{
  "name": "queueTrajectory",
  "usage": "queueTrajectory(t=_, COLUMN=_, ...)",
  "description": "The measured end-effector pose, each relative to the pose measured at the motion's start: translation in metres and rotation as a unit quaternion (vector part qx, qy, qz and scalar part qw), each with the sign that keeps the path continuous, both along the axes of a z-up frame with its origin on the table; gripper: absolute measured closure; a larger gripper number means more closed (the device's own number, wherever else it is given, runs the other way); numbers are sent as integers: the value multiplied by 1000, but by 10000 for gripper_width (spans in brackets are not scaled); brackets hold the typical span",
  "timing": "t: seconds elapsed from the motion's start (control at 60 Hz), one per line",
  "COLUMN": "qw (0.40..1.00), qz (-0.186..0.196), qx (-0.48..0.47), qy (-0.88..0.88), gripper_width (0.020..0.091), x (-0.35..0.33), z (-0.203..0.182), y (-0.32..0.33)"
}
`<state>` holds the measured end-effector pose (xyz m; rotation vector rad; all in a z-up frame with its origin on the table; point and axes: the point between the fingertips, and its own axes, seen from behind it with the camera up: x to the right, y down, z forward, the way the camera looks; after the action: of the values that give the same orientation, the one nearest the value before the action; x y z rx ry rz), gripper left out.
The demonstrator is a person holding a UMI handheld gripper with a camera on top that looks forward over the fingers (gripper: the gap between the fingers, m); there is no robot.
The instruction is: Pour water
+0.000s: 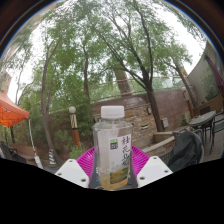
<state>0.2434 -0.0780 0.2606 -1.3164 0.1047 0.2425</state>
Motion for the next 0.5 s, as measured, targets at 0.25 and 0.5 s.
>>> queueTrajectory(t=0.25, qw=992, qz=-71, qx=-102, qy=-13, gripper_width=620, x=108, z=-157, y=51)
queueTrajectory(t=0.5, qw=981, qz=-54, qx=-163, qy=-94, gripper_width=619, x=105, z=-231, y=63)
